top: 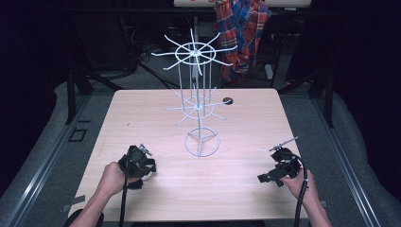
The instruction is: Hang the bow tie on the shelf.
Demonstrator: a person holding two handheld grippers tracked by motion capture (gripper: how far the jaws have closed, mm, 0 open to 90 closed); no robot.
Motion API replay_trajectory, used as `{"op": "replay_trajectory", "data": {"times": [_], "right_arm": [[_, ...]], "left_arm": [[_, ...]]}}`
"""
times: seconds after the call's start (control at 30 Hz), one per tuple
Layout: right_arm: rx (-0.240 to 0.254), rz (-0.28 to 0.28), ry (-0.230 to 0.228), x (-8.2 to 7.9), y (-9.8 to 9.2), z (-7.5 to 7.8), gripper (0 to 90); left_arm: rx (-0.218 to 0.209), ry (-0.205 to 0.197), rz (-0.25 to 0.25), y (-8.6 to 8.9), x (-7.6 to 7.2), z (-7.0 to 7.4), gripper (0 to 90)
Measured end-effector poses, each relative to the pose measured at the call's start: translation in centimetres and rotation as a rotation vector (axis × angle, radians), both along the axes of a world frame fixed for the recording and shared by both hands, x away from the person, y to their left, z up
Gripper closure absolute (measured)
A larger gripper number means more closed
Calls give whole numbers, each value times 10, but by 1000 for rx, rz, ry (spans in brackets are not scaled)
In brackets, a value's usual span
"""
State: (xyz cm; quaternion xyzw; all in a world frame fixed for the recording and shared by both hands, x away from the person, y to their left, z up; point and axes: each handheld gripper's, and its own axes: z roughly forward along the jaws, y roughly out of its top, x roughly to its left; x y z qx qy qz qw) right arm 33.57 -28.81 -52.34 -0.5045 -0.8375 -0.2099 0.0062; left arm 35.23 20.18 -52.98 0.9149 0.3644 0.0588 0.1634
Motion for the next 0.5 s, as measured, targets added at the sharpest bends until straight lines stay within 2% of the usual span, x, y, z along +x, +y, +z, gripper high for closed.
{"op": "replay_trajectory", "data": {"times": [0.27, 0.3, 0.43, 0.5], "right_arm": [[-1, 5, 0, 0, 0, 0, 37], [0, -2, -6, 0, -1, 0, 37], [0, -13, -9, 0, -3, 0, 38], [0, -13, -9, 0, -3, 0, 37]], "left_arm": [[-29, 3, 7, 5, 0, 3, 888], [-48, -2, 15, 8, 0, 6, 889], [-70, -17, 31, 12, -1, 10, 890], [-99, -34, 49, 16, -1, 14, 891]]}}
